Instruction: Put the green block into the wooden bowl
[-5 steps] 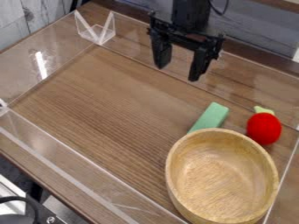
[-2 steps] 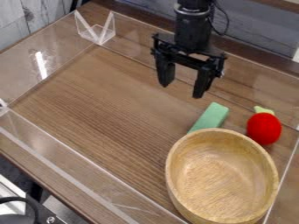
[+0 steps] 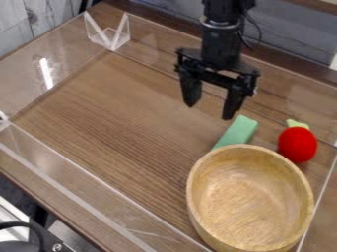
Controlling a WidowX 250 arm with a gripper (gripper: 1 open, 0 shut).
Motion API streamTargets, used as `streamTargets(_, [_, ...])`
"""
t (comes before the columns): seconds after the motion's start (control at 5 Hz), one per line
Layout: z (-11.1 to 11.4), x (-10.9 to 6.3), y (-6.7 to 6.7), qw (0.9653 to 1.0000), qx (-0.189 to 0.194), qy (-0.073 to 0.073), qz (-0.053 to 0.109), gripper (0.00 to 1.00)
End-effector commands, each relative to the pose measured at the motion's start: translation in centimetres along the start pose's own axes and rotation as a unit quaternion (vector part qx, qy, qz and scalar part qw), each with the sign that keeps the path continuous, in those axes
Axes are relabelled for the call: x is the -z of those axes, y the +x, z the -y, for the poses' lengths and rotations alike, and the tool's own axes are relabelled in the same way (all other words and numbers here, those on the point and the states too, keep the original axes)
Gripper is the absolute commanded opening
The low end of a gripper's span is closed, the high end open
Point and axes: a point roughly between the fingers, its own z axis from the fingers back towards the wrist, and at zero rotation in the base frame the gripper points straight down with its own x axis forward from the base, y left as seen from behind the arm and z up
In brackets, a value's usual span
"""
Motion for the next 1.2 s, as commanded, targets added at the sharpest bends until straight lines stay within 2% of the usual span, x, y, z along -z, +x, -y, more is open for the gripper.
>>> streamTargets(0.0, [0.9, -0.6, 0.2, 0.9997, 0.008, -0.006, 0.02, 1.0])
streamTargets(0.4, [1.4, 0.3, 0.3, 0.9998, 0.009, -0.01, 0.016, 1.0])
streamTargets(1.0, [2.7, 1.5, 0.4, 0.9992, 0.023, -0.015, 0.027, 1.0])
